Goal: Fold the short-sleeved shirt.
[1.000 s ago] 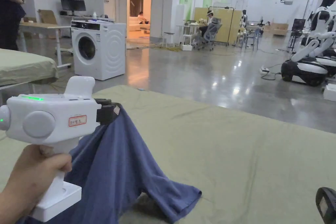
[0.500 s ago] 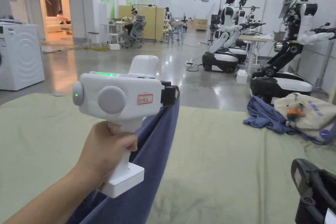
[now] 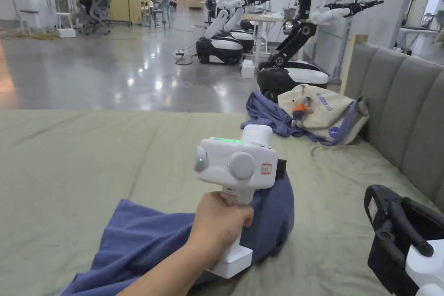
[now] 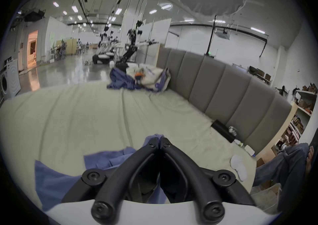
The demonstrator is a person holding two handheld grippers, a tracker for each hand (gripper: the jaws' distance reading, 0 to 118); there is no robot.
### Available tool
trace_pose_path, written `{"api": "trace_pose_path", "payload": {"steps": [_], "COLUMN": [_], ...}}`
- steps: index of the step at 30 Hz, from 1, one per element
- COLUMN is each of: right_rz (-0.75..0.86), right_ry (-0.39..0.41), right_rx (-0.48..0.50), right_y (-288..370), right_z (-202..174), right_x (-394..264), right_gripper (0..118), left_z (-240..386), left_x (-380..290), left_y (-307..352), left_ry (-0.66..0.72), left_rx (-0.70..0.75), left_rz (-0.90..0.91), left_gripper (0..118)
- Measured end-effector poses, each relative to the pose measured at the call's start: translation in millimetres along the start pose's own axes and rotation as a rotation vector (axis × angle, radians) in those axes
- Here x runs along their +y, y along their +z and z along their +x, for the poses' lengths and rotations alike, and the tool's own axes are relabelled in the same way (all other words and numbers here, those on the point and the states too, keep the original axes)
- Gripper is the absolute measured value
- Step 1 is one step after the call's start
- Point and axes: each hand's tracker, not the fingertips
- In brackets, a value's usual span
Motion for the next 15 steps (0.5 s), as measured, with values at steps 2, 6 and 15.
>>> {"api": "trace_pose_path", "payload": {"steps": [2,6,15], "right_rz": [-0.012,-0.025,-0.015], "right_ry": [0.000,-0.012,-0.038], "right_rx": [-0.005,-0.010,-0.015], "right_y": [-1,-4,-11], "right_z": [2,4,2], "right_x": [-4,-10,-7], "right_gripper": [2,2,2], "left_z": [-4,-9,-38], "left_x": [-17,-41,-24], "left_y": [-17,-35,101], "left_ry": [0.041,0.021,-0.136], "left_rx": [-0.003,0.026,0.115], "left_rz": [-0.017,-0.033,0.279], "left_gripper": [1,12,94]}}
